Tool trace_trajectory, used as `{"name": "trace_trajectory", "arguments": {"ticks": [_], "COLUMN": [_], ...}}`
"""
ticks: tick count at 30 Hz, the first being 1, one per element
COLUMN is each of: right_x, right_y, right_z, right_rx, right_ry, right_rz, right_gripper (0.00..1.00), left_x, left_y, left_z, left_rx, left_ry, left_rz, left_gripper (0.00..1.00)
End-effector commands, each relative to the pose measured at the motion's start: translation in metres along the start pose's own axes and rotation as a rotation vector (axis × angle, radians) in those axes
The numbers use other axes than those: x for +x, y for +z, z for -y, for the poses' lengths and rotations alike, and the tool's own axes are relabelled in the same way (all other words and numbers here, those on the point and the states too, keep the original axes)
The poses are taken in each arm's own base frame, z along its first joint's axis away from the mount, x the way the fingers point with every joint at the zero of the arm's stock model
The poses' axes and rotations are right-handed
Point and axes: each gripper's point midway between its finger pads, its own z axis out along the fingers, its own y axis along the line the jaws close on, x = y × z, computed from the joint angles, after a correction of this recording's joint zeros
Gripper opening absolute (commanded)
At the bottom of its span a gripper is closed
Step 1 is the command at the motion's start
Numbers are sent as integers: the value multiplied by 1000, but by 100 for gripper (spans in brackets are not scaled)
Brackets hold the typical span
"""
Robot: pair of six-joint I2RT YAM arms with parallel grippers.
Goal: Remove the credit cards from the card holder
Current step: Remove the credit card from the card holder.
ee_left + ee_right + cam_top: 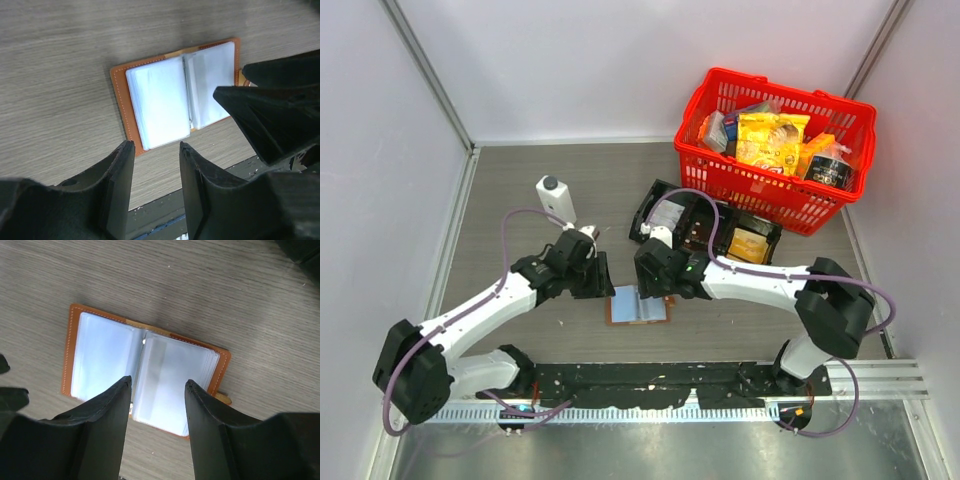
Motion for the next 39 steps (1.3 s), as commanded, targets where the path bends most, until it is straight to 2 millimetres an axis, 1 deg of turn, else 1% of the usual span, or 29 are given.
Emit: {"name": "trace_trajectory", "arguments": {"ticks": [1, 5, 8, 13, 16, 18, 23, 30, 35, 39], "right_x": [-10, 4, 12, 21, 25, 27, 21, 10, 7, 1], "right_y": [10, 18, 20, 22, 23, 23, 19, 12, 10, 5], "right_z": [-8, 7, 10, 18, 21, 18, 9, -3, -8, -13], "right_rx": [-9, 44, 49, 75, 83, 66, 12, -37, -57, -66], "right_ry": [53, 61, 63, 69, 67, 63, 65, 59, 60, 58], "right_rz": [51, 29, 12, -6, -17, -24, -2, 16, 15, 16], "right_gripper": [52, 51, 51, 51, 52, 51, 51, 48, 47, 50], "left_x": [0, 3, 8, 22, 29, 34, 45, 48, 48, 49], "left_y": [12, 24, 33, 48, 53, 55, 60, 63, 62, 62], "left_z": [12, 14, 13, 2, -8, -12, -19, -20, -20, -20], "left_rx": [18, 13, 7, -23, -52, -64, -73, -74, -69, -69], "left_ry": [5, 14, 15, 2, -9, -15, -31, -37, -35, -35], "left_rz": [1, -18, -41, -93, -103, -108, -136, -149, -148, -148], "left_gripper": [44, 43, 43, 40, 39, 38, 35, 26, 24, 24]}}
